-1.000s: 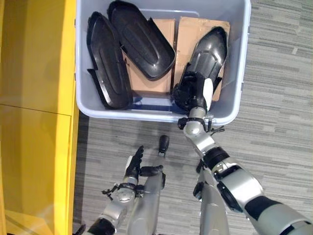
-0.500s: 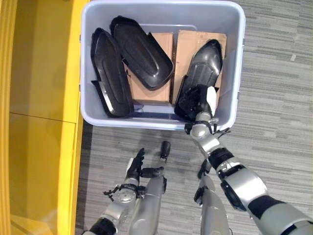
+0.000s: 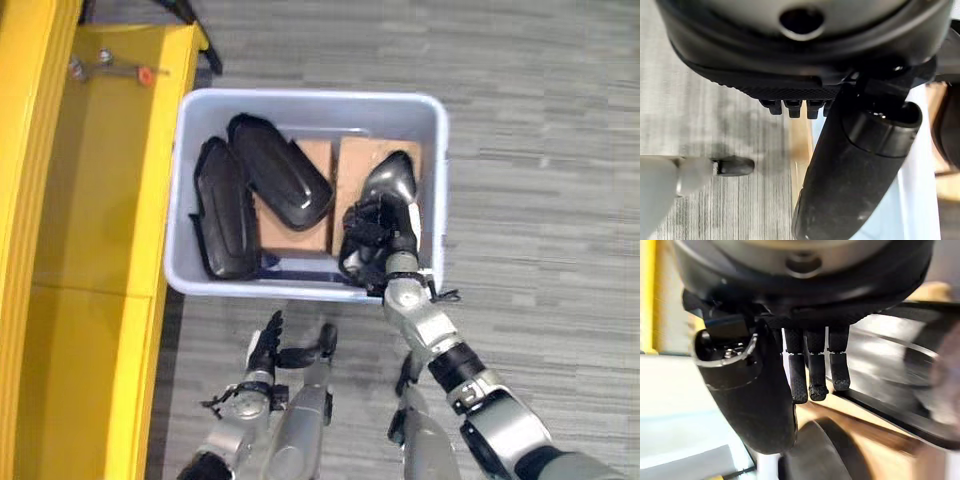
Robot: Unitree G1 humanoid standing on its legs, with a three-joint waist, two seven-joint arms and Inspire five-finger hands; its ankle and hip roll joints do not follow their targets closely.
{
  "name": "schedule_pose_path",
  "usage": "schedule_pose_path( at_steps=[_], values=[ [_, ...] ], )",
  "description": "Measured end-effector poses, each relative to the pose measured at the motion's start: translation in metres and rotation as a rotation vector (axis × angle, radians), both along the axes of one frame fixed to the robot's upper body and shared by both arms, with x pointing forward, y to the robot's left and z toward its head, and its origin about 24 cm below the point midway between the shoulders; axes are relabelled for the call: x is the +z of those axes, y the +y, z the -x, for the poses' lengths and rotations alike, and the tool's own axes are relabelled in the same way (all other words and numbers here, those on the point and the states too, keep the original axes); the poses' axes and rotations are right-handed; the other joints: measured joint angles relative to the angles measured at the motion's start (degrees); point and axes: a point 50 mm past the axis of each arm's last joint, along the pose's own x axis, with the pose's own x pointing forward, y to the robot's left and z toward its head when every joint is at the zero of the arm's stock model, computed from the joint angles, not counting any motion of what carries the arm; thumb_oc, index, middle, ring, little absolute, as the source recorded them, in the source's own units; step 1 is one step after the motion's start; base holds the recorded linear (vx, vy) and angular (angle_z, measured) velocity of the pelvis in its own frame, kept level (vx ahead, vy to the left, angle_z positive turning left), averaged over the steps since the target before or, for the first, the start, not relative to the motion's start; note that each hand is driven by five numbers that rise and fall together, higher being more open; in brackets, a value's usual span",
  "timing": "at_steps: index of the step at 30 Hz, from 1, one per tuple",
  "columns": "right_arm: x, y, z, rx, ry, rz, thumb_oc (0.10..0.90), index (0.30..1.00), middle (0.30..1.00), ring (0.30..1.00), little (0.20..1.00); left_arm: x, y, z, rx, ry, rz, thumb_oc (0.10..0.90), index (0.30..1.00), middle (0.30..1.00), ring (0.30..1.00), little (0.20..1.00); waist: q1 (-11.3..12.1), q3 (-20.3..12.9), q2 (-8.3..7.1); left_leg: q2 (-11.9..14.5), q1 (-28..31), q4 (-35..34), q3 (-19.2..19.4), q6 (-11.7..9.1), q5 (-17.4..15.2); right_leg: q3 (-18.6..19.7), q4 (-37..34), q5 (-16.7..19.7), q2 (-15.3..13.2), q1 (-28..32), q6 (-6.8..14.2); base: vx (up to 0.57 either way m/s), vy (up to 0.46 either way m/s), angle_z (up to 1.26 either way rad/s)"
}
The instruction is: Move parts from the plastic box to the shelf.
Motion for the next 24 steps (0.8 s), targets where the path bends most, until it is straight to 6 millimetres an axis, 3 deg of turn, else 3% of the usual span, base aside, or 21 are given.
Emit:
schedule_pose_path(
  at_steps=[4,7,8,14,17,24],
  values=[
    [-0.018,-0.002,0.007,-0.005,0.057,-0.004,0.400,0.300,0.300,0.300,0.300,-0.005,-0.004,0.003,-0.003,0.032,0.010,0.900,1.000,1.000,1.000,1.000,-0.38,-0.33,-0.56,0.46,0.81,-0.15,0.91,0.02,0.02,1.28,0.00,0.13,0.41,0.21,-0.19,0.05,-0.030,-0.10],
    [-0.017,-0.001,0.008,0.014,0.050,-0.005,0.400,0.300,0.300,0.300,0.300,-0.007,0.005,0.008,0.030,0.044,0.012,0.900,1.000,1.000,1.000,1.000,-0.47,-0.33,-0.55,0.83,2.48,-0.21,1.34,-0.10,-0.07,1.39,-0.01,0.11,0.73,1.66,-0.24,0.03,-0.026,-0.10],
    [-0.009,-0.004,0.010,0.021,0.013,-0.012,0.900,1.000,1.000,1.000,1.000,-0.009,0.007,0.011,0.030,0.054,0.013,0.900,1.000,1.000,1.000,1.000,-0.73,-0.34,-0.55,0.81,2.66,-0.21,1.47,-0.46,-0.36,1.50,-0.01,0.09,0.69,1.72,-0.46,0.00,0.000,0.00],
    [-0.034,-0.013,0.009,0.048,0.099,0.083,0.900,1.000,1.000,1.000,1.000,-0.012,0.006,0.013,0.014,0.076,0.014,0.900,1.000,1.000,1.000,1.000,-0.71,-0.36,-0.56,0.79,1.97,-0.20,1.68,-0.30,-0.23,2.41,-0.01,0.56,0.68,0.64,-0.75,0.00,-0.032,-0.06],
    [-0.050,-0.036,0.004,0.015,0.174,0.181,0.900,1.000,1.000,1.000,1.000,-0.014,0.006,0.014,0.003,0.085,0.019,0.900,1.000,1.000,1.000,1.000,-0.32,-0.36,-0.56,0.81,1.79,-0.20,1.69,0.10,0.09,2.43,-0.02,0.69,0.71,0.46,-0.77,0.00,-0.039,0.00],
    [-0.043,-0.040,-0.010,0.036,0.162,0.329,0.900,1.000,1.000,1.000,1.000,-0.017,0.009,0.016,-0.003,0.102,0.016,0.900,1.000,1.000,1.000,1.000,0.76,-0.36,-0.55,0.67,0.84,-0.17,1.55,0.12,0.21,2.25,-0.02,0.79,0.60,-0.29,-0.87,0.00,-0.009,0.02]
  ],
)
